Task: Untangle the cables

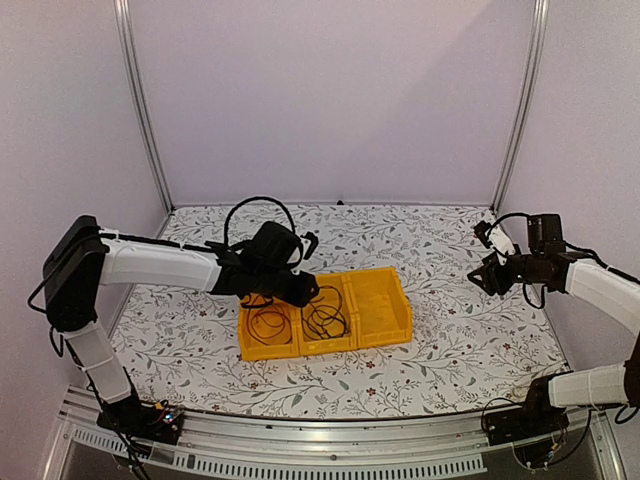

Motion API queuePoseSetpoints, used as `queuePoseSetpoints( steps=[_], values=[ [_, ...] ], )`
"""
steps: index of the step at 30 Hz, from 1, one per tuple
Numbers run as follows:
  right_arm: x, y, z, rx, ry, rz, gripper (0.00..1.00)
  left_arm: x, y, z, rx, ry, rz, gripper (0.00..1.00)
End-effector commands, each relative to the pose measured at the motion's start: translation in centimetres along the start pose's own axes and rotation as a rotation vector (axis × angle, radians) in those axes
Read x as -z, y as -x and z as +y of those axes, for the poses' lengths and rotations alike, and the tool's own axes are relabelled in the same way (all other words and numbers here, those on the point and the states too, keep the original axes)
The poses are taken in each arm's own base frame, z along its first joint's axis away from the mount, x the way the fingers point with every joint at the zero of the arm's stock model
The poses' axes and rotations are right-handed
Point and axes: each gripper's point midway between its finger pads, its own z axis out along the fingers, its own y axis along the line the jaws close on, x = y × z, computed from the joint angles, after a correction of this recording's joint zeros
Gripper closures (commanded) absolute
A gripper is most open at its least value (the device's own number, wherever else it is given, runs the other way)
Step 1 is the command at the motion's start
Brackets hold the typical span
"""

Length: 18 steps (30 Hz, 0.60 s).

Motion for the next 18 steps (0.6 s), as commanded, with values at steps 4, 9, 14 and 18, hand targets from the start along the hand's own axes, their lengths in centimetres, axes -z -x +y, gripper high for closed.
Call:
queuePoseSetpoints(
  steps=[4, 9, 14, 18],
  values=[
    [-0.3, -0.5, 0.5, -0.005, 0.036, 0.013, 0.36, 5.2, 4.4, -0.3, -0.005, -0.02, -0.142, 0.59],
    [-0.3, -0.4, 1.2, -0.006, 0.075, 0.01, 0.36, 7.5, 5.6, -3.0, -0.085, -0.122, -0.244, 0.57],
    [0.5, 0.9, 3.4, 0.03, 0.194, -0.028, 0.47, 8.1, 4.8, -7.0, -0.29, -0.111, -0.28, 0.56],
    [0.1, 0.9, 4.7, 0.07, 0.245, -0.001, 0.51, 8.9, 4.9, -10.5, -0.309, -0.197, -0.35, 0.56]
  ],
)
